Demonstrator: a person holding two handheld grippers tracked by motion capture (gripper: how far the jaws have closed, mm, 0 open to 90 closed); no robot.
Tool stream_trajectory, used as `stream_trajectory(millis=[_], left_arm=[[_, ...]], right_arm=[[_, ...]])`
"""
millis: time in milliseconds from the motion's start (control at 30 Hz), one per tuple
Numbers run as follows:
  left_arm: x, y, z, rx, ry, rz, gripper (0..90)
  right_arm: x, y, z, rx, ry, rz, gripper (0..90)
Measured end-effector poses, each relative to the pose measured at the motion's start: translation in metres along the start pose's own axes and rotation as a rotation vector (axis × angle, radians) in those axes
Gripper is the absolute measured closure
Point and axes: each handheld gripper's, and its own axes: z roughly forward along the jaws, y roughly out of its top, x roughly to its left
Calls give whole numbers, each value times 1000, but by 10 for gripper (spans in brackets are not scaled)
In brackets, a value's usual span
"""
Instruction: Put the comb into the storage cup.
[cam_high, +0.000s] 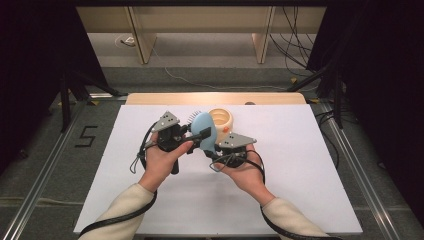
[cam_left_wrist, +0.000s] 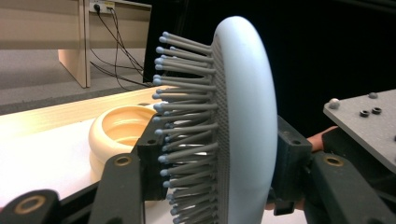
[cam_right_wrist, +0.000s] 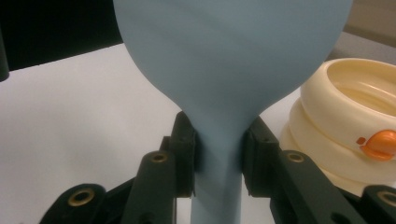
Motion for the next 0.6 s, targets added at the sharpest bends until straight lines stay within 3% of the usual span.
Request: stream_trajectory(millis=[267, 600], left_arm=[[-4, 3, -1, -4, -8, 31, 512], [-9, 4, -2, 6, 13, 79, 518]], right_arm=[[1, 2, -1, -14, -6, -8, 696], [0, 3, -1, -23, 2, 2, 660]])
